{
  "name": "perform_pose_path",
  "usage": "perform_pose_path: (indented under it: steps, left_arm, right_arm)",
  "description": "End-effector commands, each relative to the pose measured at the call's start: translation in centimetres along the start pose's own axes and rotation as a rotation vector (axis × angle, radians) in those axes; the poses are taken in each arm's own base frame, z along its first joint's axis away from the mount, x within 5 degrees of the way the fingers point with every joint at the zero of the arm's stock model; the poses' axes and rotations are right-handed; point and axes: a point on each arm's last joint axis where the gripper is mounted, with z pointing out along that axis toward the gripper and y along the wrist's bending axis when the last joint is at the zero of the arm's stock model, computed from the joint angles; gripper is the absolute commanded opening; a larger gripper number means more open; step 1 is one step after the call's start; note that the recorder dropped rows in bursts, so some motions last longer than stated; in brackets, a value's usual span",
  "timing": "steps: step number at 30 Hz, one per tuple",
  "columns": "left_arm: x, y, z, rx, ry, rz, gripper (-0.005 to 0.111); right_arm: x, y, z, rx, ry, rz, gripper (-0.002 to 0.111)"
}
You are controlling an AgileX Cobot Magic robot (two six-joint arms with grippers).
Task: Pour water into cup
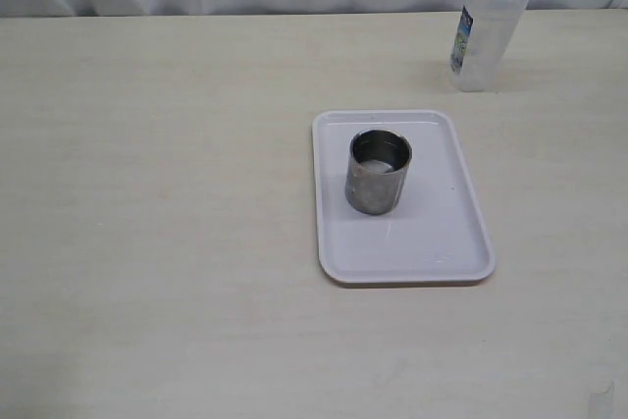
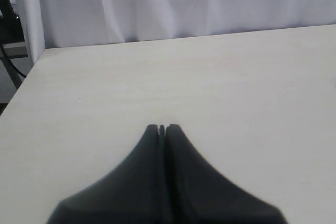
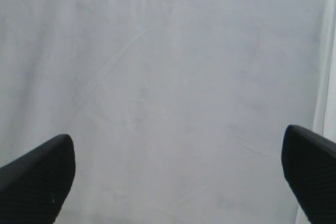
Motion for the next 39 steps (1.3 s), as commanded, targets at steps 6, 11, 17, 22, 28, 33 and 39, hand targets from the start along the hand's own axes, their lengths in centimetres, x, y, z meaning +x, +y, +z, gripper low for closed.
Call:
perform_pose_path:
  steps: [6,11,17,22,28,33,39]
  left_arm:
    - [0.0,0.0,0.0,-0.003,-0.007,-0.006,0.0]
    - [0.0,0.0,0.0,-0.003,-0.007,-0.006,0.0]
    - [0.0,0.0,0.0,-0.003,-0.007,-0.006,0.0]
    - [0.0,0.0,0.0,-0.003,-0.009,-0.006,0.0]
    - [0.0,0.0,0.0,-0.003,-0.009,-0.006,0.0]
    - [0.0,0.0,0.0,-0.003,-0.009,-0.006,0.0]
    - [0.0,0.0,0.0,-0.003,-0.009,-0.006,0.0]
  right_arm:
    - [1.6,-0.6,-0.4,0.014,0.163,-0.042,0.11]
    - [2.7,-0.4,-0.6,-0.01,0.291,-0.058,0.11]
    - [4.7,-0.1,-1.5,-0.044,0.534,-0.022,0.11]
    - [5.3,0.1,-1.9,-0.051,0.606,0.025,0.11]
    - [5.8,0.2,-2.3,-0.061,0.684,0.041,0.11]
    - [6.1,0.3,-2.5,-0.046,0.725,0.097,0.11]
    - [6.3,0.3,-2.7,-0.048,0.751,0.101,0.11]
